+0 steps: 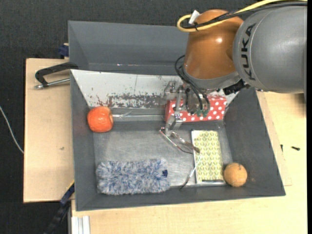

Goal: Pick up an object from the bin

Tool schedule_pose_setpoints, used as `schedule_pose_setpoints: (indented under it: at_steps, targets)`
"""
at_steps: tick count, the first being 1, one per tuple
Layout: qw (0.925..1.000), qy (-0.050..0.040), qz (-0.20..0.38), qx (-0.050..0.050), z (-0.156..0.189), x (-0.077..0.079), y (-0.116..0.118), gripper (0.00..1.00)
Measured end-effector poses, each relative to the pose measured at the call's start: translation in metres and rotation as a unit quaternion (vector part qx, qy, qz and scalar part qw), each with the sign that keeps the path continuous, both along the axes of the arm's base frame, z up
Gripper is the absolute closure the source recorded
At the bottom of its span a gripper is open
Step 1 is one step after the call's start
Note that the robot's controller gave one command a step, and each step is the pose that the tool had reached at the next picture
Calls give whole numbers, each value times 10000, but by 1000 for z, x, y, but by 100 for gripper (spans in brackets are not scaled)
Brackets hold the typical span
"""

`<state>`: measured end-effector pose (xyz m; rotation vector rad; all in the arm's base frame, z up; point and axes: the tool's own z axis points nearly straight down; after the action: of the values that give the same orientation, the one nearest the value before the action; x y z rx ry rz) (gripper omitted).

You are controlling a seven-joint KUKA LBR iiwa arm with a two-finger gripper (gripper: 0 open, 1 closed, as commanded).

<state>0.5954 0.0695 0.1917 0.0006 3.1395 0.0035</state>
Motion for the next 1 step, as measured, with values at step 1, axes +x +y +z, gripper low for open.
schedule_pose_setpoints:
  at_steps: [1]
  targets:
    - [10000, 0, 0, 0, 0, 0, 0, 0]
